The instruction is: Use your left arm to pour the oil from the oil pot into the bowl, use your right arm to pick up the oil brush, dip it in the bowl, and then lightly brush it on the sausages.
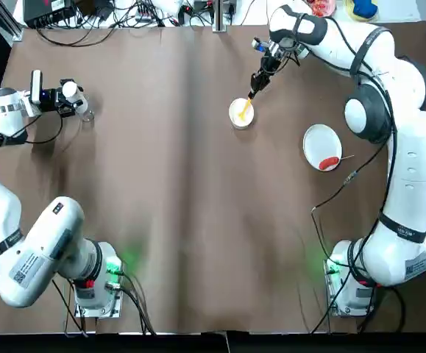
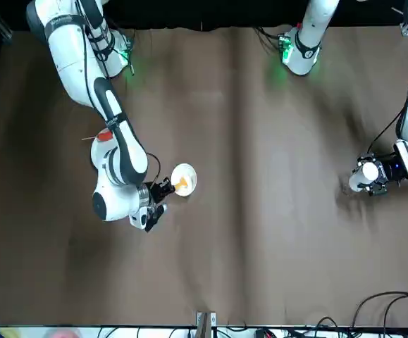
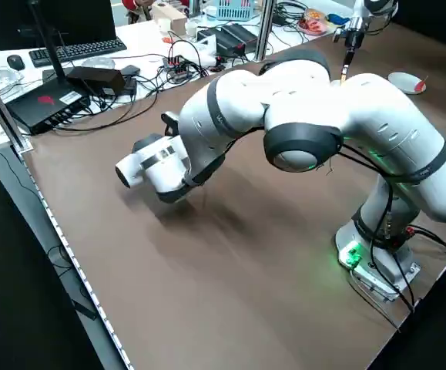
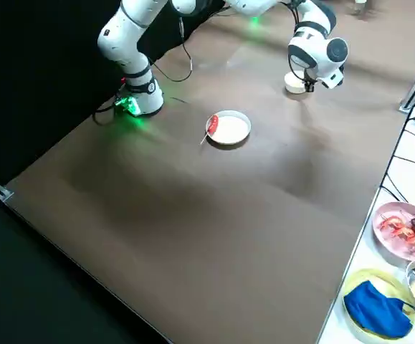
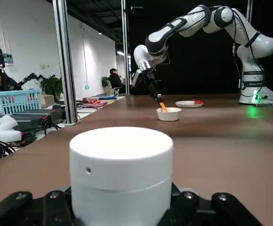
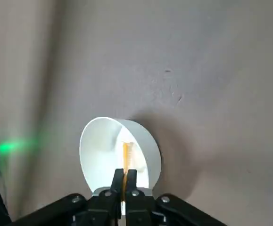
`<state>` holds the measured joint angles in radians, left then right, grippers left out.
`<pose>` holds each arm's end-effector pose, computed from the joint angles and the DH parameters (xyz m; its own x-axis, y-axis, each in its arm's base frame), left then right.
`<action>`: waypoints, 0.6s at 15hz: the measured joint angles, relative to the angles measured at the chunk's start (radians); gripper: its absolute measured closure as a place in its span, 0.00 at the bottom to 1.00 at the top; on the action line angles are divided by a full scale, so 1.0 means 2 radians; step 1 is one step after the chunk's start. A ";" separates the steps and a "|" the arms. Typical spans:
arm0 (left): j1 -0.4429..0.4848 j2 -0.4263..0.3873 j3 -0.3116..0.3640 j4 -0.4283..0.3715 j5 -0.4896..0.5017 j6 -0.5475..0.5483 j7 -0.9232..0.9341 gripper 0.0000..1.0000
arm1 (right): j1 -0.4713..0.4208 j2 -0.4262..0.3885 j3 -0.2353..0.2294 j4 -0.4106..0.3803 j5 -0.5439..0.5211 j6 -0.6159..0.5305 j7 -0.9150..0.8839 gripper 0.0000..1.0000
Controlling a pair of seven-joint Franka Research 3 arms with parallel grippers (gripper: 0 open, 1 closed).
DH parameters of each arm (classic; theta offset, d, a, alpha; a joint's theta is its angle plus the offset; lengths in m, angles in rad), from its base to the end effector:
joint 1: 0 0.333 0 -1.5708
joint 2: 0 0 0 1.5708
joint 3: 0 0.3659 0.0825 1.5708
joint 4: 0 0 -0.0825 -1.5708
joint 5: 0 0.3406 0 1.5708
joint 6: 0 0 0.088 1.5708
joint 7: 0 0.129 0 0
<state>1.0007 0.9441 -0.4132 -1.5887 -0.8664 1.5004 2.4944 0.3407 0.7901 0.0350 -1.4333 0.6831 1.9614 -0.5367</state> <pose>0.5357 0.2880 0.2016 -0.0472 -0.0783 0.9958 -0.9866 -0.1523 -0.0588 0.6357 0.3031 0.2601 0.8486 0.5286 -0.0195 0.4056 -0.6739 -0.6175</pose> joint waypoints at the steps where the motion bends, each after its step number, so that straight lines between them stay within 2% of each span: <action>1: 0.000 0.000 0.002 0.001 0.000 -0.002 0.003 0.44 | 0.000 -0.001 -0.001 0.003 0.000 -0.002 0.013 0.96; 3: 0.001 0.000 0.004 0.006 0.000 -0.004 0.004 0.33 | 0.000 -0.006 -0.004 0.007 -0.004 -0.005 0.044 0.96; 6: 0.001 0.000 0.009 0.012 0.000 -0.008 0.005 0.06 | -0.002 -0.015 -0.007 0.019 -0.019 -0.014 0.101 0.96; 9: 0.002 0.000 0.014 0.019 0.000 -0.017 0.005 0.04 | -0.011 -0.021 -0.013 0.049 -0.023 -0.057 0.146 0.96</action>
<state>1.0046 0.9439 -0.3849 -1.5513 -0.8660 1.4655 2.5039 0.3187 0.7478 0.0084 -1.3362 0.6380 1.8469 -0.2448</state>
